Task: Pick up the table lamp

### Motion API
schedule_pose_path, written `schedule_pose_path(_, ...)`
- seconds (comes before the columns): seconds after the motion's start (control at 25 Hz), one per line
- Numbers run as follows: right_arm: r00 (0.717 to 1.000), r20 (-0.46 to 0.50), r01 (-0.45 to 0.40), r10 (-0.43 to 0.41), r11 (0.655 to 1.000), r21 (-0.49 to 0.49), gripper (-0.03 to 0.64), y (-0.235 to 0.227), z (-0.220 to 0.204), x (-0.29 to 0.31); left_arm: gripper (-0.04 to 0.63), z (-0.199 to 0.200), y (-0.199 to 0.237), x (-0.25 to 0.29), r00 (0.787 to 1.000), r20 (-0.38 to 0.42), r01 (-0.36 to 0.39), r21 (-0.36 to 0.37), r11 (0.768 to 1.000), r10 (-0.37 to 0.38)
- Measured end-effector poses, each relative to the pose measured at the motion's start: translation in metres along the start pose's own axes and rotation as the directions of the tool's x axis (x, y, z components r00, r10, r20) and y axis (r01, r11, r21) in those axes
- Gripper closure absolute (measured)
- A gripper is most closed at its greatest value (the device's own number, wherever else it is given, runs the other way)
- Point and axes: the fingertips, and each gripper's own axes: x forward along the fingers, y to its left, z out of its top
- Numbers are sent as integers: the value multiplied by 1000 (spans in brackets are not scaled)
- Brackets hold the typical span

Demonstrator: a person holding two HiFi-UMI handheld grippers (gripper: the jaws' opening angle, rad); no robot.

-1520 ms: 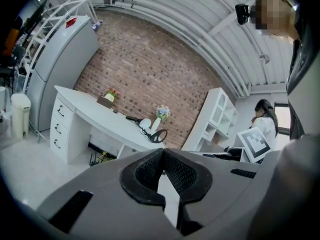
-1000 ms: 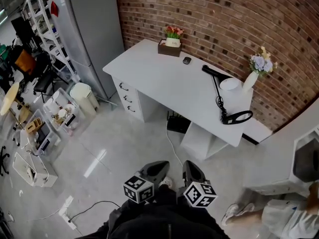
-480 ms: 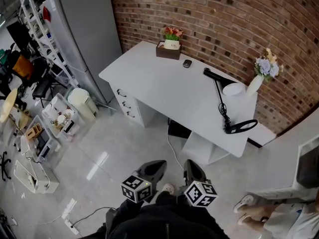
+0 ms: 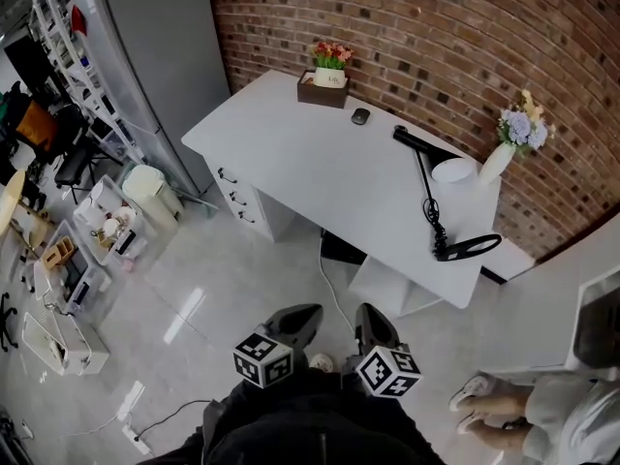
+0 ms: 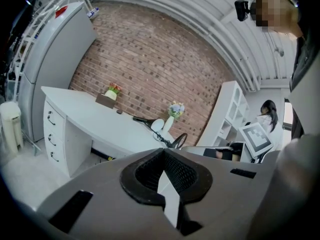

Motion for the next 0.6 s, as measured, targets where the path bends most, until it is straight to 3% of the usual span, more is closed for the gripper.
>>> schedule_pose_path(0.32,1000,10,23,-23,1000,7,603,-7,1,-2,588,0,-3,14,999,-30,37,1,999,-37)
schedule_pose_path(0.6,991,65,111,-114,993,50,603,-38,22,8,588,4,-2,47,992,-68,104,8,995,-103)
